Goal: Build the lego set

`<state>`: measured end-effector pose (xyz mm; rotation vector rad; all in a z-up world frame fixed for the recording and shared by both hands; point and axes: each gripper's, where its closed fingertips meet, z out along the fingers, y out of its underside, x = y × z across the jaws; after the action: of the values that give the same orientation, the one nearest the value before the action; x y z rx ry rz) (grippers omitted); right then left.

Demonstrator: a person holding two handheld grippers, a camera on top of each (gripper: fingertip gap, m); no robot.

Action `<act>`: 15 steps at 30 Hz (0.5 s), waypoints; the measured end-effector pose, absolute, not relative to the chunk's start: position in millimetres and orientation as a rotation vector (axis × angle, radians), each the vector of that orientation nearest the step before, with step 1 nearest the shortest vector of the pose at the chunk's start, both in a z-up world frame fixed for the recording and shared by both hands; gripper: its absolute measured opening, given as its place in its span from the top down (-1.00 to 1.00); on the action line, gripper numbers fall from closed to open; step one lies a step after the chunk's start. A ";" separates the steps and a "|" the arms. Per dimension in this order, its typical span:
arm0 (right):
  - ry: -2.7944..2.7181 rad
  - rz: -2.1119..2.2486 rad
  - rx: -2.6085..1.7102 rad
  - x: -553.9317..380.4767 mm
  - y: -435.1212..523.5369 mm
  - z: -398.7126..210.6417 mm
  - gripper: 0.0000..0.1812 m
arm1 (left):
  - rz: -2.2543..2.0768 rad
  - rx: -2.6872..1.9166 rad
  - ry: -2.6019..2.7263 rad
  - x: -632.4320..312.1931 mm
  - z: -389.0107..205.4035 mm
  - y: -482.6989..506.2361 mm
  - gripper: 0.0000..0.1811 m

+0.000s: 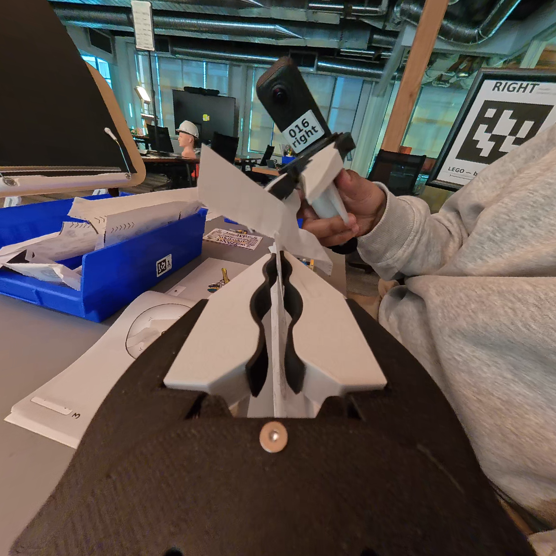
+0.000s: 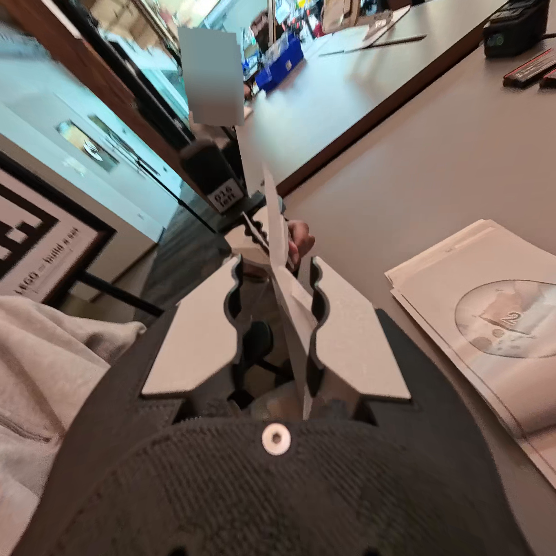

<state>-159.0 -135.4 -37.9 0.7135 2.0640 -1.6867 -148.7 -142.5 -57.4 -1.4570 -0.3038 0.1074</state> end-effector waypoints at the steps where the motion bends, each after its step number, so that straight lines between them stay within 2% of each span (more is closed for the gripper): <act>1: 2.118 -1.664 0.687 -155.5 -135.9 -41.9 0.55 | 0.105 -1.457 -0.304 -148.7 -57.5 -142.4 1.00; 3: 2.229 -1.623 0.644 -151.3 -136.8 -50.2 0.73 | 0.098 -1.456 -0.299 -147.4 -57.0 -141.6 1.00; 4: 2.276 -1.621 0.634 -151.7 -137.0 -52.9 0.93 | 0.097 -1.457 -0.296 -147.0 -56.8 -141.2 1.00; 6: 2.301 -1.627 0.608 -150.5 -138.0 -52.5 1.00 | 0.090 -1.458 -0.283 -144.6 -56.6 -141.3 1.00; 10: 2.205 -1.579 0.597 -142.9 -139.2 -51.4 1.00 | 0.147 -1.475 -0.247 -140.2 -56.4 -142.7 0.99; 13: 2.103 -1.554 0.589 -136.5 -141.1 -48.7 1.00 | 0.244 -1.528 -0.271 -144.9 -58.7 -144.1 0.72; 15: 2.066 -1.528 0.572 -131.7 -142.9 -48.8 1.00 | 0.255 -1.560 -0.268 -143.5 -61.1 -144.1 0.66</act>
<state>-131.7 -142.9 -48.8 0.5722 2.0658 -1.5282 -143.5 -144.1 -61.1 -1.5599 -0.2680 0.2546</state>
